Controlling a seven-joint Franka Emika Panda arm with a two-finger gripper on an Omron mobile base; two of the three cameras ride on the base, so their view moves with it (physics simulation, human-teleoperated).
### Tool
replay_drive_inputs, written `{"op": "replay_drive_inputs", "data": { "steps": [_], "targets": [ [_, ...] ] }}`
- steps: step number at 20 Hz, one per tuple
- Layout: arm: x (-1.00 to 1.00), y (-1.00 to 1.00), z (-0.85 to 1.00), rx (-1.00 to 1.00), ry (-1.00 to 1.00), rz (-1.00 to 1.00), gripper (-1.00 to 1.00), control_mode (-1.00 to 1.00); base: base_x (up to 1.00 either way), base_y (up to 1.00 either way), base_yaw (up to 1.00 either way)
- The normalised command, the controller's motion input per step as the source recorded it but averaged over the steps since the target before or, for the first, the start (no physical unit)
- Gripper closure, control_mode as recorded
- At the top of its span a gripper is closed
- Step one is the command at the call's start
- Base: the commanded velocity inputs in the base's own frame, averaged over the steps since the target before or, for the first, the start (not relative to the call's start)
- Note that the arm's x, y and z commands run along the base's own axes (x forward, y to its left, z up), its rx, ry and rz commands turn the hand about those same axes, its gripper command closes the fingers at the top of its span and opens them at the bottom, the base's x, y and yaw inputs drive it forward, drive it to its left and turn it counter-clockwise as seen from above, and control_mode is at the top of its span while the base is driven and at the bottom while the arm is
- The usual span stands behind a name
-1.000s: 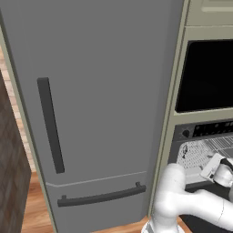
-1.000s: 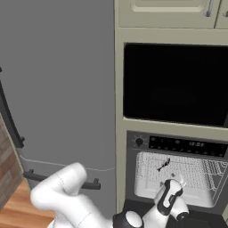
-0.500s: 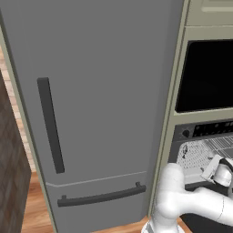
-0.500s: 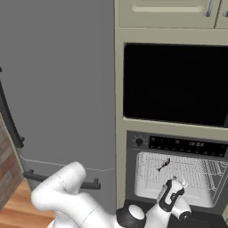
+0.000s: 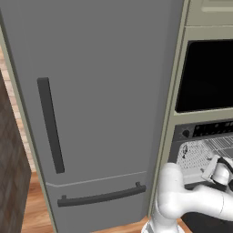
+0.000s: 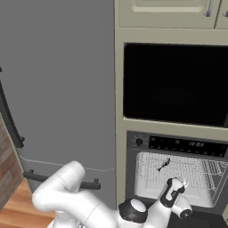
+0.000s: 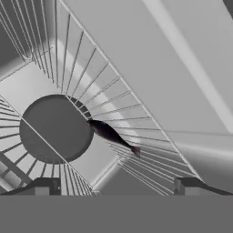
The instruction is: Take the fish from the oven and place it on the plate on the counter.
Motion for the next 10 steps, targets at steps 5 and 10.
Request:
{"op": "replay_drive_inputs", "data": {
  "steps": [5,10],
  "targets": [
    [0.0,0.01,-0.71,0.0,-0.05,0.0,-1.0,-1.0,0.0,0.0,0.0],
    [0.0,0.08,-0.53,-0.04,-0.09,0.0,-1.0,-1.0,0.0,0.0,0.0]
  ]
}}
